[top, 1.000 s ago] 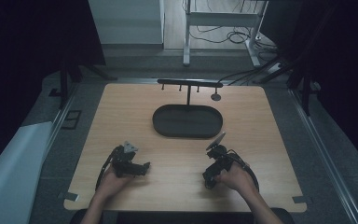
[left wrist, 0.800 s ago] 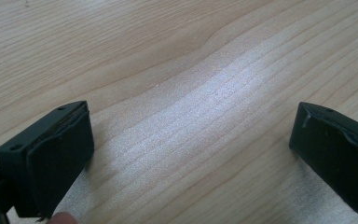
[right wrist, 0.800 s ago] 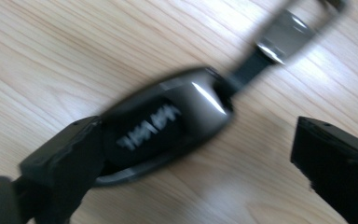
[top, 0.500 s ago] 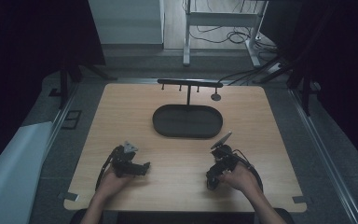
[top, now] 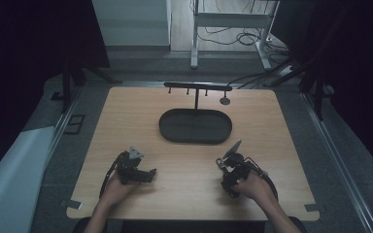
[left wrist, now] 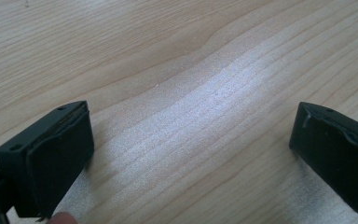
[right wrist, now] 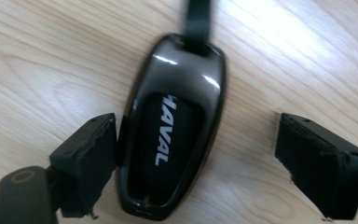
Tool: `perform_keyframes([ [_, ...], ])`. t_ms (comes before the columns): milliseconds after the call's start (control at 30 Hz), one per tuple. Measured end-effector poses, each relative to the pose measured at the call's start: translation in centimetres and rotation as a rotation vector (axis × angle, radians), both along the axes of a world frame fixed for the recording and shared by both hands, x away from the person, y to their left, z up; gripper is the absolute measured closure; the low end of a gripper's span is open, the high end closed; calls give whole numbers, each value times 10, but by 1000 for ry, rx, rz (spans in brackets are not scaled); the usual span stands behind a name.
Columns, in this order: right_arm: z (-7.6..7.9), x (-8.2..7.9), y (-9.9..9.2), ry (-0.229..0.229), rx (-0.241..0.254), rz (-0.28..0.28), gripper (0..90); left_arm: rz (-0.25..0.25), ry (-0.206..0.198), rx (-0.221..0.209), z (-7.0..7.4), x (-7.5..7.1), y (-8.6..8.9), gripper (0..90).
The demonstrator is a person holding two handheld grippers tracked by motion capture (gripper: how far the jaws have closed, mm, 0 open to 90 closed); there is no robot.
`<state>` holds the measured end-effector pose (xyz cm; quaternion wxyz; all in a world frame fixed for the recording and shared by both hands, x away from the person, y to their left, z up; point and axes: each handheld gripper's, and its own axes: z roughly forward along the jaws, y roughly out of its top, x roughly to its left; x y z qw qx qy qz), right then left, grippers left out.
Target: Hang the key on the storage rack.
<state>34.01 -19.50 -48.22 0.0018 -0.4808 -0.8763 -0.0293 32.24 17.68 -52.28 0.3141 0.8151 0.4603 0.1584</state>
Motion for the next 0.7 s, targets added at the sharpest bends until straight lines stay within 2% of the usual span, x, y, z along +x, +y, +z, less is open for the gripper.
perform_keyframes([
  [33, 0, 0, -2, -2, -4, -1, 151, 0, 0, 1, 0, 0, 0, 0],
  [67, 0, 1, -6, -3, 5, 3, 202, 0, 0, 0, 0, 0, 0, 0],
  [100, 0, 1, -6, -3, 5, 3, 202, 0, 0, 0, 0, 0, 0, 0],
  [133, 1, 1, -6, 0, 14, 11, 247, 1, 1, -1, 0, 0, 0, 0],
  [200, 1, 1, -6, -2, 10, 13, 269, 1, 1, 0, 0, 0, 0, 0],
  [233, 1, 1, -6, -8, 9, 26, 314, 1, 1, -1, 0, 0, 0, 0],
  [267, 4, 1, -3, -15, -3, 47, 472, 1, 1, -1, 0, 0, 0, 0],
  [333, 4, 1, -1, -24, -24, 83, 482, 1, 1, -1, 0, 0, 0, 0],
  [400, 4, 1, 0, -23, -28, 87, 486, 1, 1, 1, 0, 0, 0, 0],
  [467, 5, 1, 0, -22, -27, 115, 489, 0, 0, 0, 0, 0, 0, 0],
  [567, 6, 2, -4, -3, -2, 123, 490, 0, 0, 0, 0, 0, 0, 0],
  [700, 10, 1, -7, -4, 24, 129, 491, 0, 0, 0, 0, 0, 0, 0],
])
